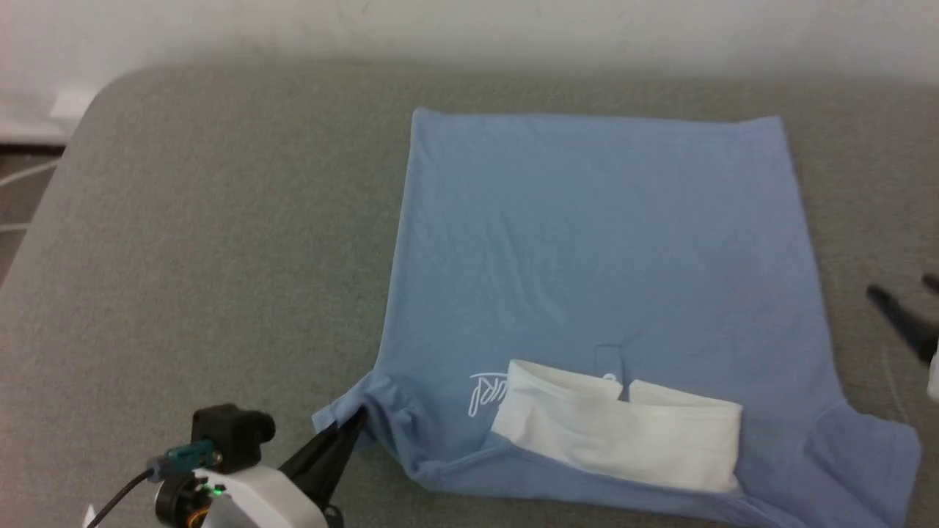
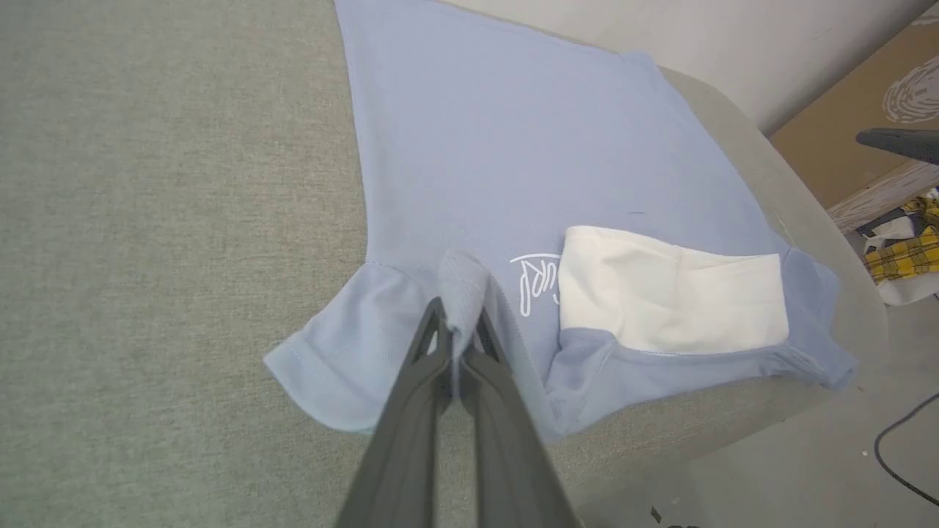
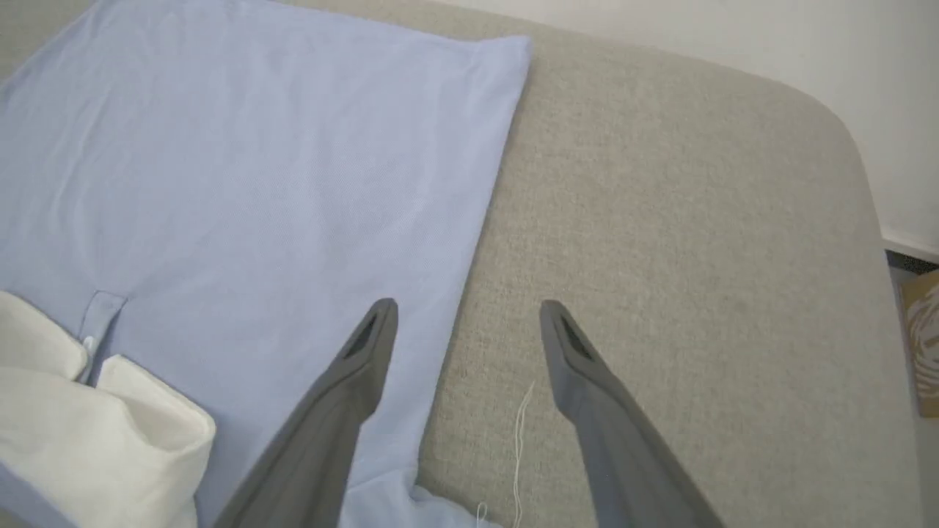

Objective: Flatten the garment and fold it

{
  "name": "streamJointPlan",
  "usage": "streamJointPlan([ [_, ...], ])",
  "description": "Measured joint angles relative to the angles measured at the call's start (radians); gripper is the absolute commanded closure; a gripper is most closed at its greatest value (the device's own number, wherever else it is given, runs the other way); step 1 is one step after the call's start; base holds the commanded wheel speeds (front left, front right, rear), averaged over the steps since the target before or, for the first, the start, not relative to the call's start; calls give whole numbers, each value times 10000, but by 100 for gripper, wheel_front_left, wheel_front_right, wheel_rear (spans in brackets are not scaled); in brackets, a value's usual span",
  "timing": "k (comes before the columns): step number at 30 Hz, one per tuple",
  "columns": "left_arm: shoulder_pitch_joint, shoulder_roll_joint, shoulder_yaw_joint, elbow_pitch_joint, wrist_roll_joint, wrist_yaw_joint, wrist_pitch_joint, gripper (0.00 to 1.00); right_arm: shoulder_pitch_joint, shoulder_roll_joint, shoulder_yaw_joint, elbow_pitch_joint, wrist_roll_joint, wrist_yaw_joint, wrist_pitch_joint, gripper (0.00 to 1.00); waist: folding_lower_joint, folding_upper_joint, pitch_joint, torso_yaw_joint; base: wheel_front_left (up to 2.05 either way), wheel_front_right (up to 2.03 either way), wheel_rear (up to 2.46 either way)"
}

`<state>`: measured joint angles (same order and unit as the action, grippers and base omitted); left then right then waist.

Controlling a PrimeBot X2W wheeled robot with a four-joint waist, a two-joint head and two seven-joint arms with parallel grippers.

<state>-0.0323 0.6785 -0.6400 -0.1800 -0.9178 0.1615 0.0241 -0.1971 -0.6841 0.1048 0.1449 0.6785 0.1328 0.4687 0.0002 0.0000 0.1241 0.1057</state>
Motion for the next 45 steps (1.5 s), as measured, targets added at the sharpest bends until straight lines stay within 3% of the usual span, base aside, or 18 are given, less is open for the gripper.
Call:
streamJointPlan([
  [7, -530, -568, -255, -1016, 662, 276, -161, 100, -2689, -46, -403, 410, -840, 0, 1950, 0, 1, 0, 1333, 701, 0, 0, 0],
  [16, -811, -1390, -767, -1544, 1218, 523, -414, 100, -5304, -959, -581, 2088, -1967, 0, 3783, 0, 2, -1, 2799, 2042, 0, 0, 0],
  [23, -1057, -1806, -1051, -1398, 1365, 500, -602, 100, -6512, -1124, -802, 3267, -2940, 0, 4008, 0, 0, 0, 3757, 3034, 0, 0, 0],
  [30, -1204, -2042, -1116, -1035, 1367, 337, -790, 100, -7051, -1356, -901, 3950, -3565, -13, 3567, 0, -4, 0, 4473, 3752, 0, 0, 0],
  [32, -1217, -2050, -1112, -951, 1367, 337, -832, 100, -7100, -1459, -784, 3979, -3534, -17, 3534, 100, -3, 0, 4605, 3866, 0, 0, 0],
  [45, -1246, -1937, -702, -562, 1331, 437, -1058, 100, -6729, -848, -157, 4773, -3321, -27, 2245, 100, -2, 0, 3989, 3439, 0, 0, 0],
])
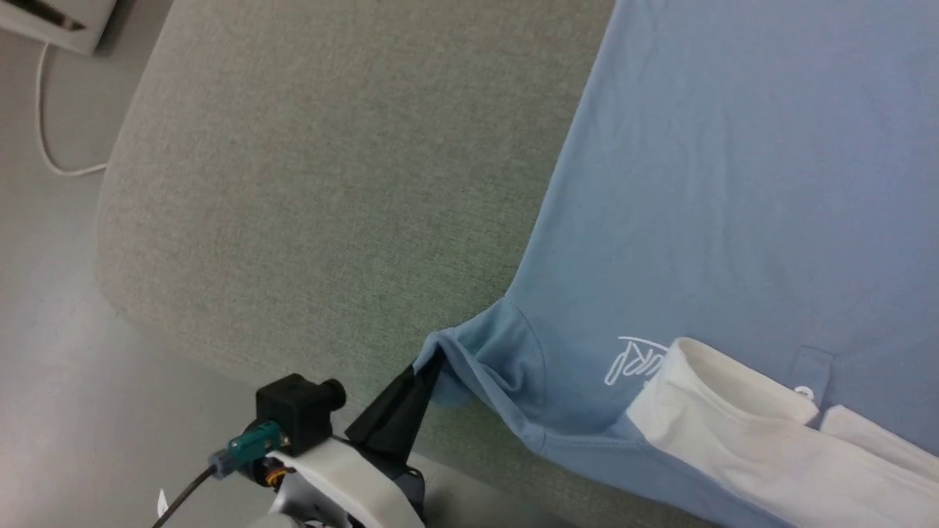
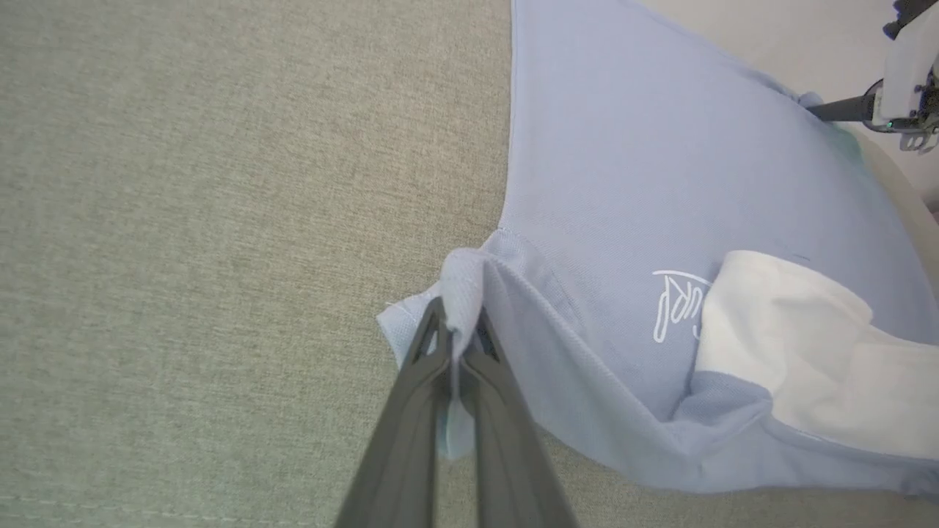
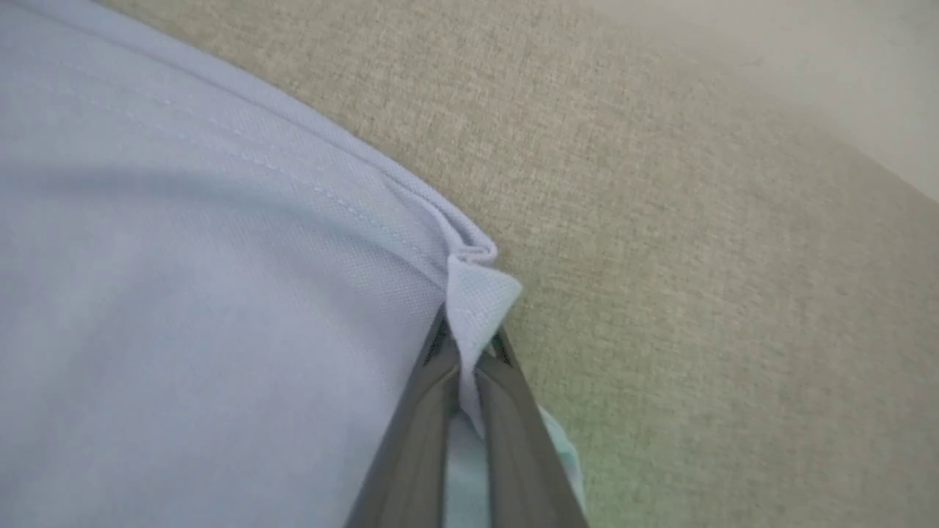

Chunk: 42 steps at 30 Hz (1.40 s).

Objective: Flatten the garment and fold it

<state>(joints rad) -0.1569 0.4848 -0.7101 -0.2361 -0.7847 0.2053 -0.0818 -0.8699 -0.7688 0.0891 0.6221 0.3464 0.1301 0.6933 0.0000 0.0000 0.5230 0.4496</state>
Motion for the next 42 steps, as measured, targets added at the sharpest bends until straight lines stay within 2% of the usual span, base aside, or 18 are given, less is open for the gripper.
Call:
streamJointPlan([
  [5, 122, 286, 291, 309, -115, 203, -113, 100, 1100, 326, 301, 44, 403, 12, -527, 100, 0, 0, -741, -479, 0, 0, 0],
  [8, 414, 443, 518, 387, -291, 337, -259, 100, 2114, 313, 830, -397, 788, 13, -713, 100, -2, 0, -1294, -855, 0, 0, 0],
  [12, 881, 627, 794, 483, -449, 445, -456, 100, 3529, 251, 836, -1083, 1429, 23, -786, 100, -1, 0, -1973, -1484, 0, 0, 0],
  [16, 1108, 761, 1003, 506, -516, 585, -685, 100, 4957, 201, 209, -1858, 1881, 27, -589, 100, -1, 0, -2546, -2169, 0, 0, 0],
  [22, 1202, 857, 1283, 502, -610, 721, -922, 100, 7395, 249, -1009, -3457, 2169, 27, 454, 100, -1, 0, -3263, -3109, 0, 0, 0],
  [25, 1307, 865, 1384, 481, -616, 786, -1022, 100, 8552, 529, -1743, -4288, 2042, 27, 1087, 100, -1, 0, -3556, -3486, 0, 0, 0],
  [29, 1340, 842, 1438, 481, -616, 863, -1124, 100, 9736, 1231, -2477, -5043, 1653, 27, 1532, 100, -1, 0, -3850, -3863, 0, 0, 0],
  [35, 1235, 690, 1381, 531, -564, 863, -1208, 100, 10342, 1885, -2640, -5405, 1225, 27, 2011, 100, 0, 0, -3997, -3964, 0, 0, 0],
  [36, 1177, 671, 1348, 550, -545, 861, -1210, 100, 10342, 1902, -2644, -5469, 1168, 25, 2040, 13, 0, 0, -3983, -3928, 0, 0, 0],
  [37, 1105, 650, 1329, 560, -499, 861, -1210, 100, 10331, 1883, -2661, -5572, 1110, 25, 2040, 0, 0, 0, -3960, -3884, 0, 0, 0],
  [42, 813, 502, 1149, 525, -263, 848, -1210, 100, 9614, 1605, -2679, -6257, 1041, 25, 2038, 0, 1, 0, -3771, -3568, 0, 0, 0],
])
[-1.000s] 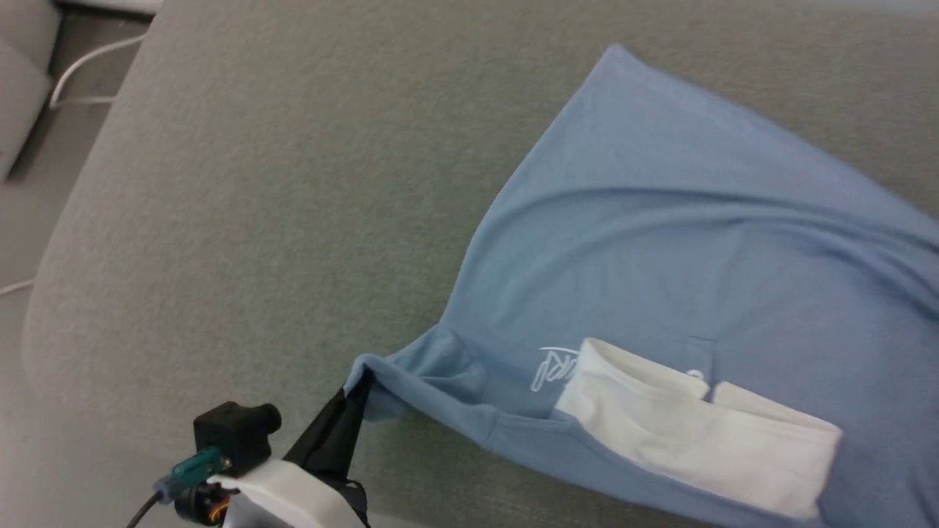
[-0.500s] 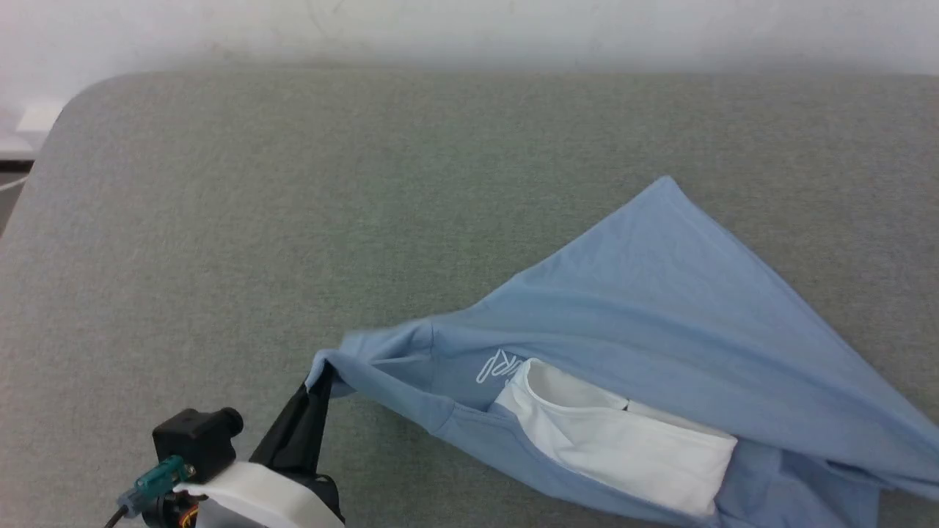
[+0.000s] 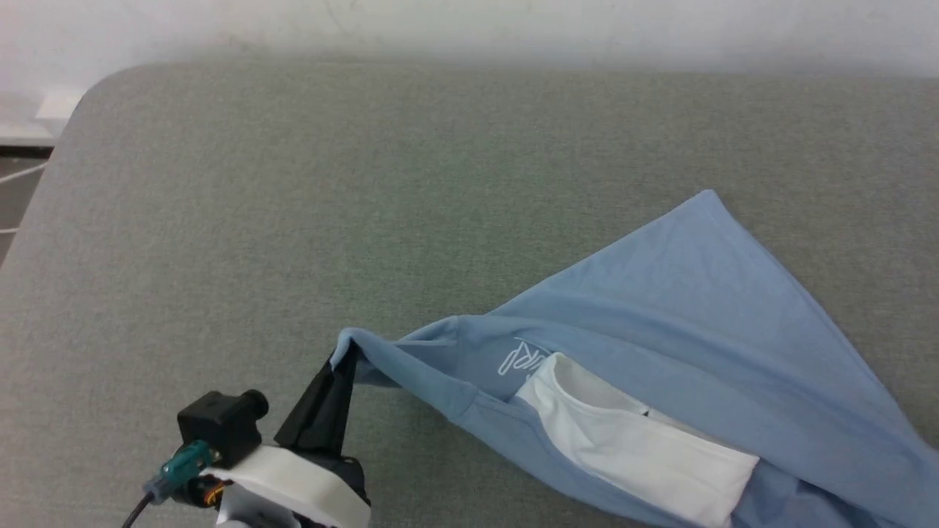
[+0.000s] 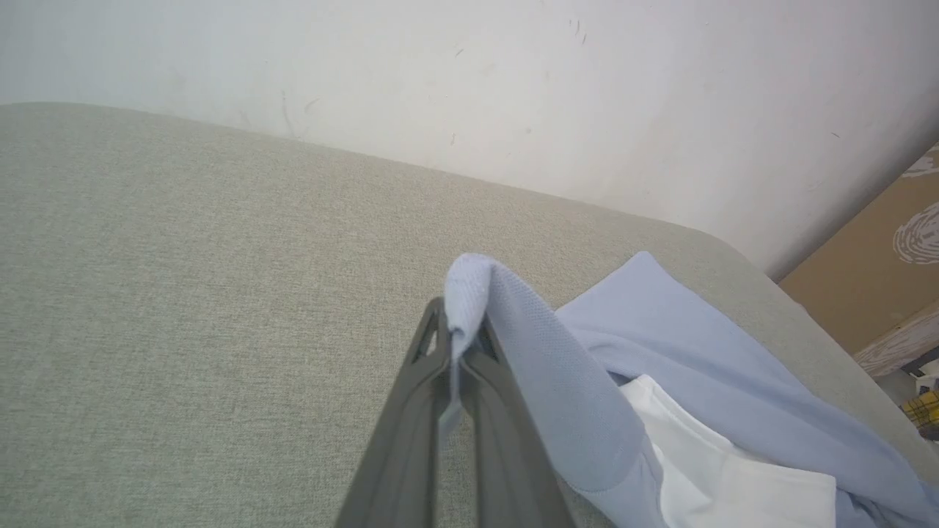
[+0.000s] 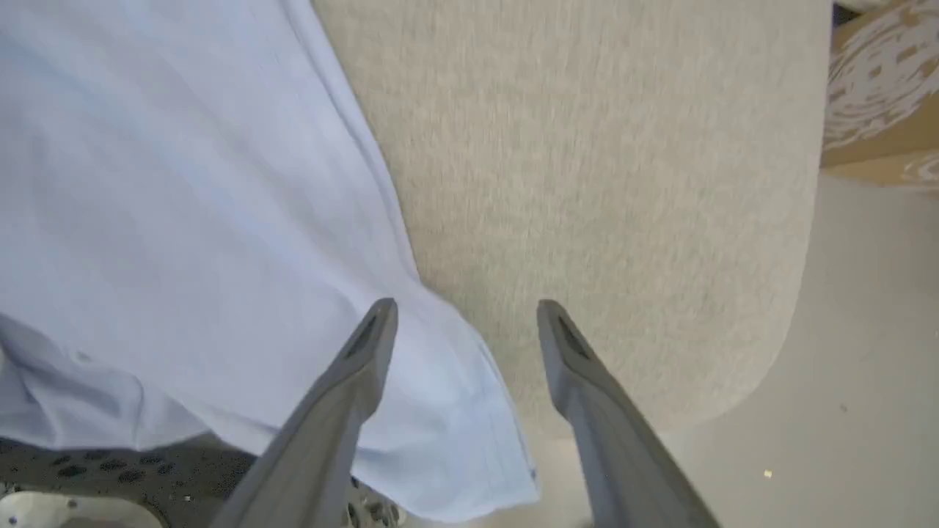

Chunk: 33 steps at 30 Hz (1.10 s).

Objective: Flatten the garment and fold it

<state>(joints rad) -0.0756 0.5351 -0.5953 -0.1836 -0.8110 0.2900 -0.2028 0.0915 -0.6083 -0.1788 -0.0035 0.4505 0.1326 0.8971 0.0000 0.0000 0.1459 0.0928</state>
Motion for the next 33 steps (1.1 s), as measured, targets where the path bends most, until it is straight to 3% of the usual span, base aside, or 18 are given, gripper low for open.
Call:
streamJointPlan([
  [3, -171, -123, -142, -58, 132, -4, 0, 100, -1039, -171, 286, -481, 242, 0, 36, 0, 1, 0, 155, 240, 0, 0, 0],
  [9, -798, -635, -569, -330, 516, -173, -15, 100, -3800, -639, 2109, -782, 343, 2, 654, 0, 1, 0, 685, 978, 0, 0, 0],
  [14, -1088, -1114, -848, -259, 642, -188, -61, 100, -5613, -516, 3269, 456, 165, 2, 949, 0, 2, 0, 1170, 1628, 0, 0, 0],
  [20, -1400, -1678, -1264, -6, 769, -430, -142, 100, -6817, -1103, 4077, 2042, -343, 0, 1030, 0, 1, 0, 1663, 2574, 0, 0, 0],
  [31, -1629, -2220, -1732, 299, 918, -750, -263, 100, -7495, -2067, 5051, 3534, -44, -12, 853, 0, -3, 0, 2565, 3795, 0, 0, 0],
  [32, -1641, -2224, -1745, 345, 918, -775, -263, 100, -7498, -2159, 5141, 3528, 82, -12, 869, 54, -3, 0, 2629, 3848, 0, 0, 0],
  [33, -1679, -2238, -1756, 391, 918, -779, -263, 100, -7509, -2278, 5246, 3496, 207, -12, 869, 100, -3, 0, 2684, 3893, 0, 0, 0],
])
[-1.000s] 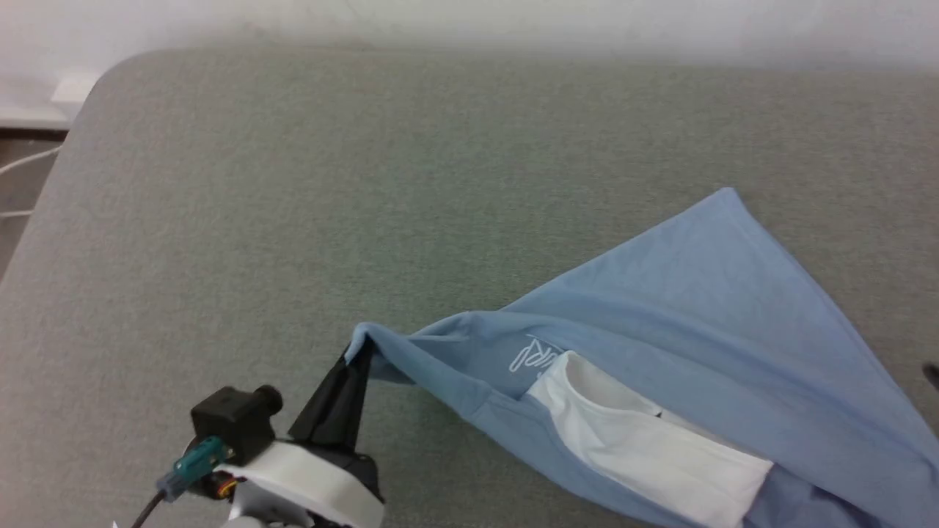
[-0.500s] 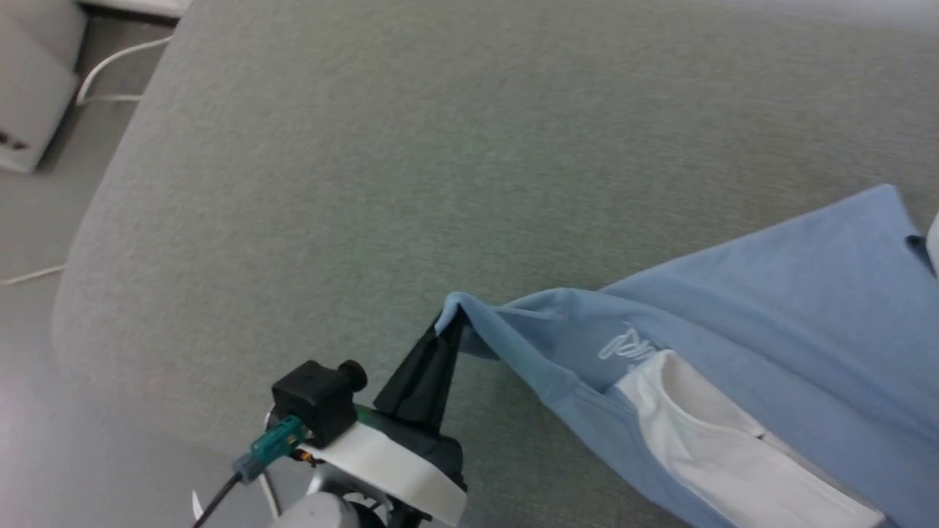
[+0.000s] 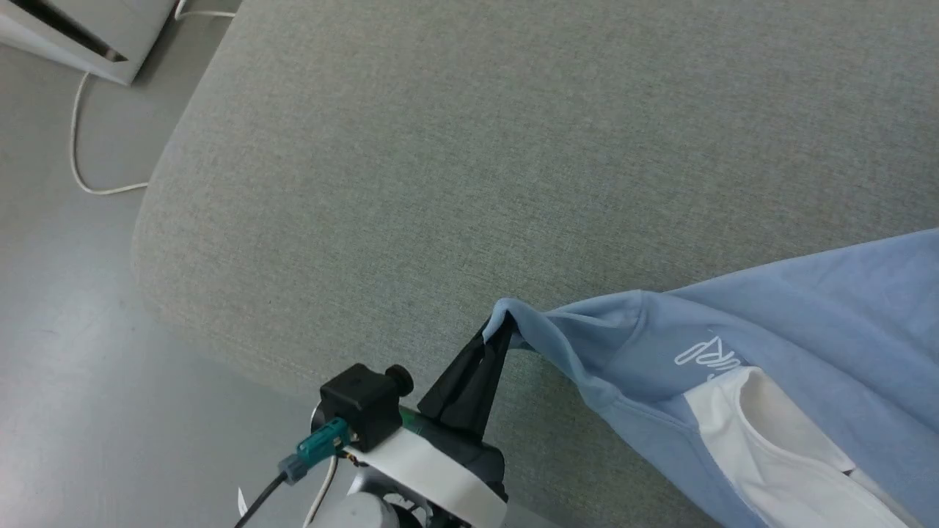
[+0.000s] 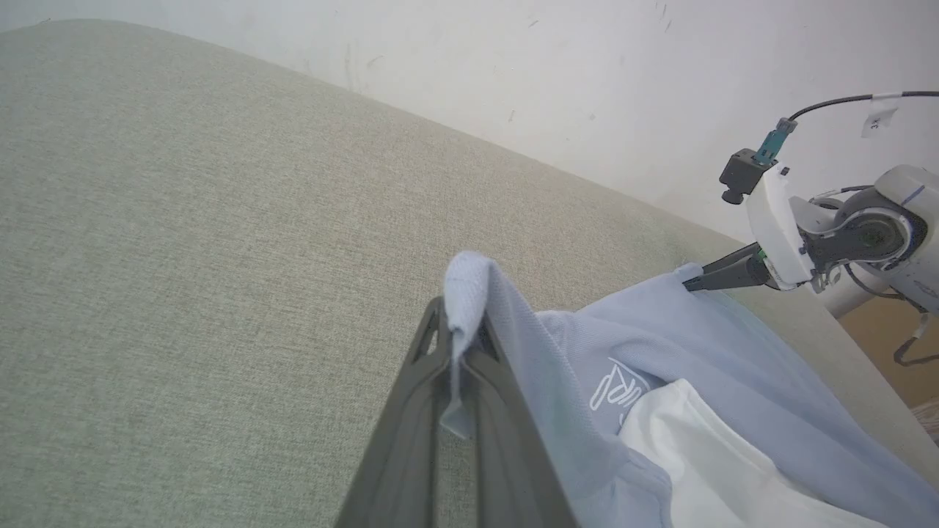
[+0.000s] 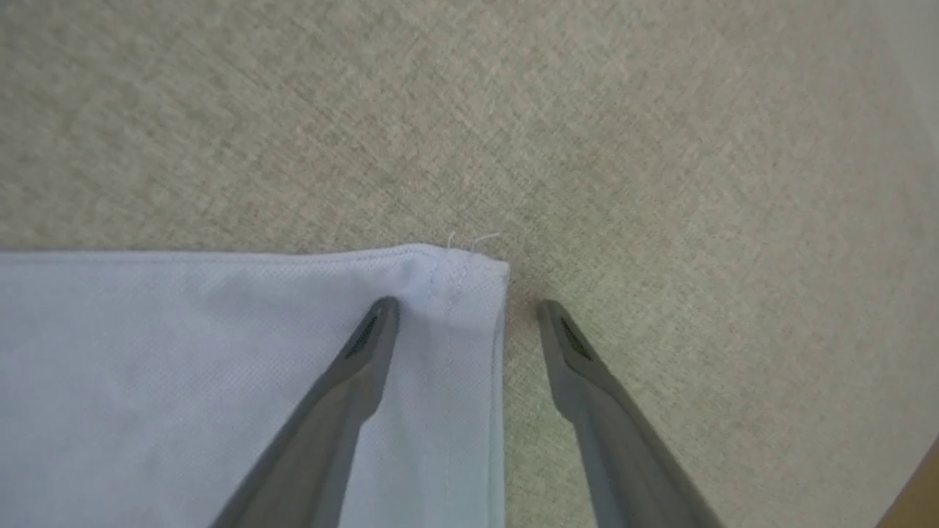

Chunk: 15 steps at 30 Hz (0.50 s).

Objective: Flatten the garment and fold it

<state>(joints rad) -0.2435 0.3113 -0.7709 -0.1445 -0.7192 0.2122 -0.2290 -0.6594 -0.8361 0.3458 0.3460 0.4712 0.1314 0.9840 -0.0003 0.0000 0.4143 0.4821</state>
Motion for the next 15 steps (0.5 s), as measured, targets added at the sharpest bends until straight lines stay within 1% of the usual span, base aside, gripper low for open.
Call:
streamJointPlan([
  [3, -99, 0, 52, 105, 0, -2, -2, 100, -46, -140, 245, -88, 328, 0, -46, 100, -1, 0, 72, 26, 0, 0, 0],
  [7, -108, 90, 215, 222, 13, 0, -17, 100, -79, -90, 570, 12, 205, 4, -761, 100, 1, 0, -19, -100, 0, 0, 0],
  [9, -111, 180, 291, 219, 15, 0, -21, 100, -121, 29, 658, 215, 205, 4, -1300, 100, 3, 0, -131, -203, 0, 0, 0],
  [14, -137, 575, 491, 92, 115, 58, 12, 100, -212, 420, 821, 727, 71, 6, -3133, 100, 5, 0, -622, -552, 0, 0, 0],
  [15, -137, 575, 491, 92, 115, 58, 12, 100, -212, 420, 821, 727, 71, 6, -3133, 100, 5, 0, -622, -552, 0, 0, 0],
])
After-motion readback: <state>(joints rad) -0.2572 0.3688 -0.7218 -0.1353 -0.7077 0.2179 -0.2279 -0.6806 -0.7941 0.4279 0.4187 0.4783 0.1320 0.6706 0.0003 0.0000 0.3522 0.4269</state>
